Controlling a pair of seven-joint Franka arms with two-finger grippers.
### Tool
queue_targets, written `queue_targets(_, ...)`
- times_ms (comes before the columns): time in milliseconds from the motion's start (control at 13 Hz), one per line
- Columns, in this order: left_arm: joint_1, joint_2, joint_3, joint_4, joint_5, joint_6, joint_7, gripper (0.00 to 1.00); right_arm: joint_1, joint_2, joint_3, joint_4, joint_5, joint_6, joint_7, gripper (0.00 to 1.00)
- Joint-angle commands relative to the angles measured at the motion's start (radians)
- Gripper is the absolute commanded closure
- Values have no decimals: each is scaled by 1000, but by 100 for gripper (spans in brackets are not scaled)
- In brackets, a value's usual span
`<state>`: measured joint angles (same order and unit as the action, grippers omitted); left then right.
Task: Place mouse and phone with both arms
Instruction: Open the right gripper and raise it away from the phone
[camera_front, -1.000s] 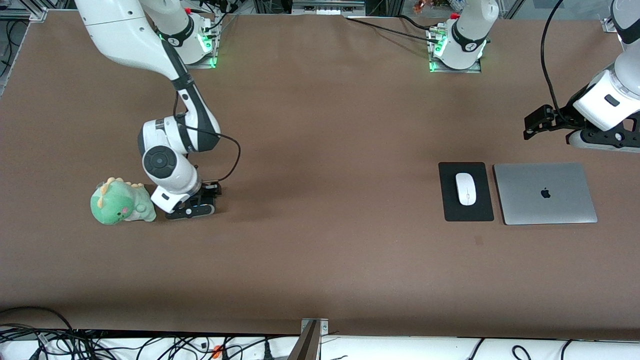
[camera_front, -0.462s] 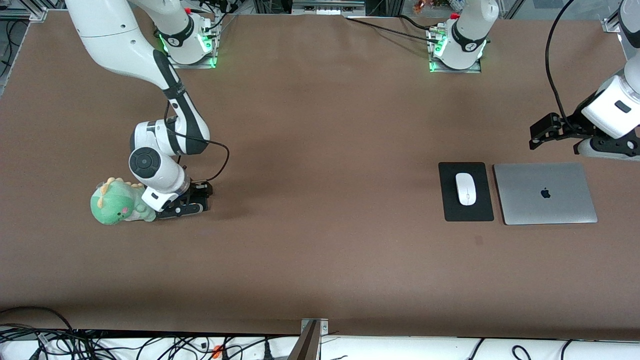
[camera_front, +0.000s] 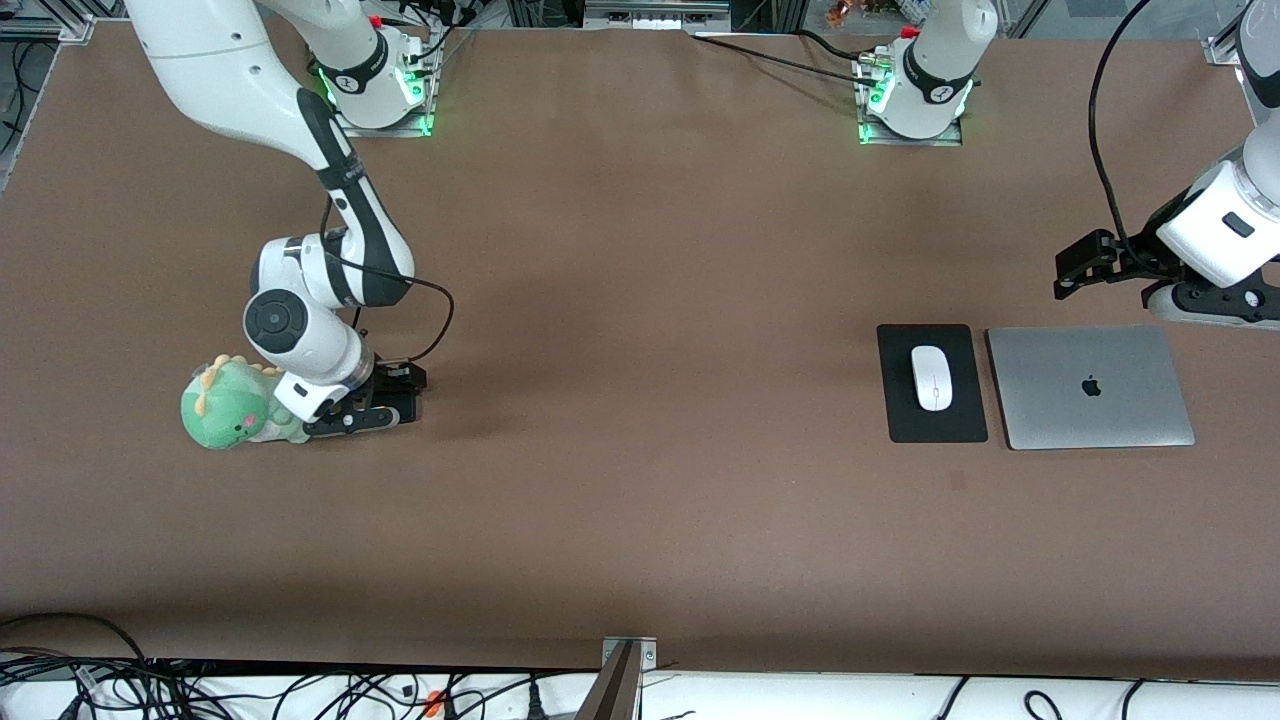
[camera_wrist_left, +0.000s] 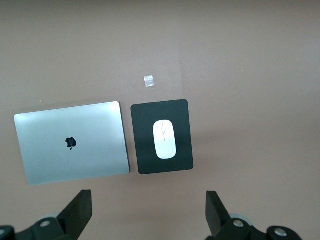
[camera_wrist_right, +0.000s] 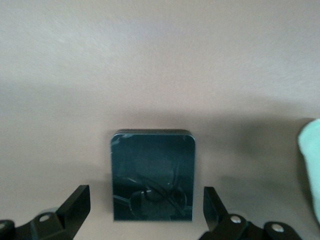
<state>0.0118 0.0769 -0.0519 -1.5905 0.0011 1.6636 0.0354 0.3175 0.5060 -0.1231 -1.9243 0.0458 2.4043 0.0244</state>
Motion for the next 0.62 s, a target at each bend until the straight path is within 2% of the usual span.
queue_targets(0, -9, 14, 3, 33, 23, -25, -12, 0, -14, -186, 8, -19, 35, -162, -11, 0)
queue_targets(385, -9, 14, 1, 33, 23, -27, -14, 0, -14, -443, -36, 30, 46, -501, 48, 0)
queue_targets(538, -9, 14, 1, 33, 23, -27, -15, 0, -14, -521, -44, 41, 45, -592, 46, 0)
